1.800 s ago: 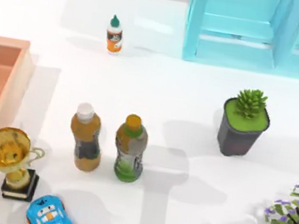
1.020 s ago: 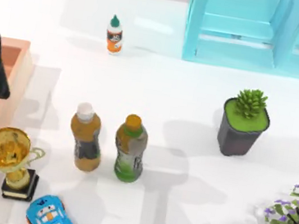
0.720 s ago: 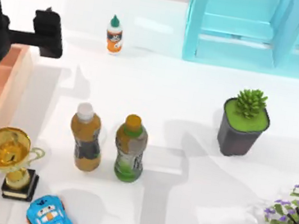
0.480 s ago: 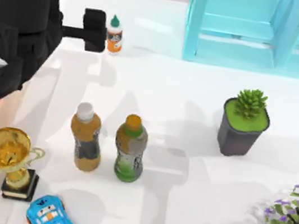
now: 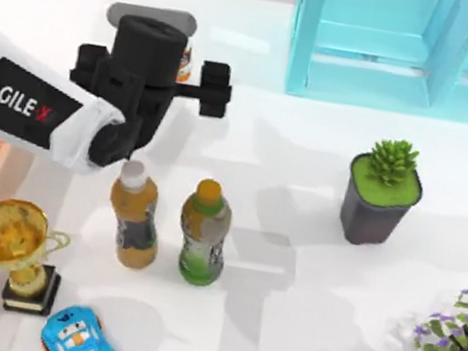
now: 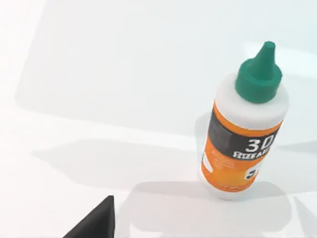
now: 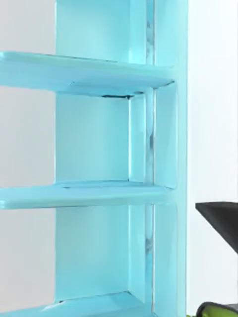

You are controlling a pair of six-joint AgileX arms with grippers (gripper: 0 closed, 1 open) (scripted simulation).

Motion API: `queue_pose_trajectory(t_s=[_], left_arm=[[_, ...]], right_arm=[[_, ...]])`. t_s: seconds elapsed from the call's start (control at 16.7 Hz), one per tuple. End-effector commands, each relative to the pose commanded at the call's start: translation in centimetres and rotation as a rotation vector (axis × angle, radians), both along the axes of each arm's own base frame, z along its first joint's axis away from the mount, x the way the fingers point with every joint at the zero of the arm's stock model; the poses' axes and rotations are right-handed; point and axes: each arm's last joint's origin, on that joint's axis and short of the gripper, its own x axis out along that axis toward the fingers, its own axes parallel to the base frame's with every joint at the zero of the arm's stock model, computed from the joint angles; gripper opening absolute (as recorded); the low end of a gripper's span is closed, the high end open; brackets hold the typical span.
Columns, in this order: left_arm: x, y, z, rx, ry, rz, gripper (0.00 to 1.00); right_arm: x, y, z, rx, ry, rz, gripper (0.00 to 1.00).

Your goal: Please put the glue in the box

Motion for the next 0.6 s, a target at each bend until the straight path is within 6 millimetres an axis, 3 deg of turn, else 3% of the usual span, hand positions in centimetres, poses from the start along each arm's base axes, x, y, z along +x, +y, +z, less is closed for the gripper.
queue_pose_trajectory(t_s=[0.18, 0.48, 0.6], left_arm=[[0.11, -0.5, -1.24, 0.008, 0.019, 0.002, 1.0], [0.15, -0.23, -1.22, 0.009, 0.022, 0.006, 1.0], [1.06, 0.05, -0.73, 0.008, 0.021, 0.005, 1.0]], right_arm=[[0.0, 0.0, 0.0, 0.0, 0.0, 0.0, 1.0], [0.0, 0.0, 0.0, 0.0, 0.0, 0.0, 1.0], [0.0, 0.0, 0.0, 0.0, 0.0, 0.0, 1.0]])
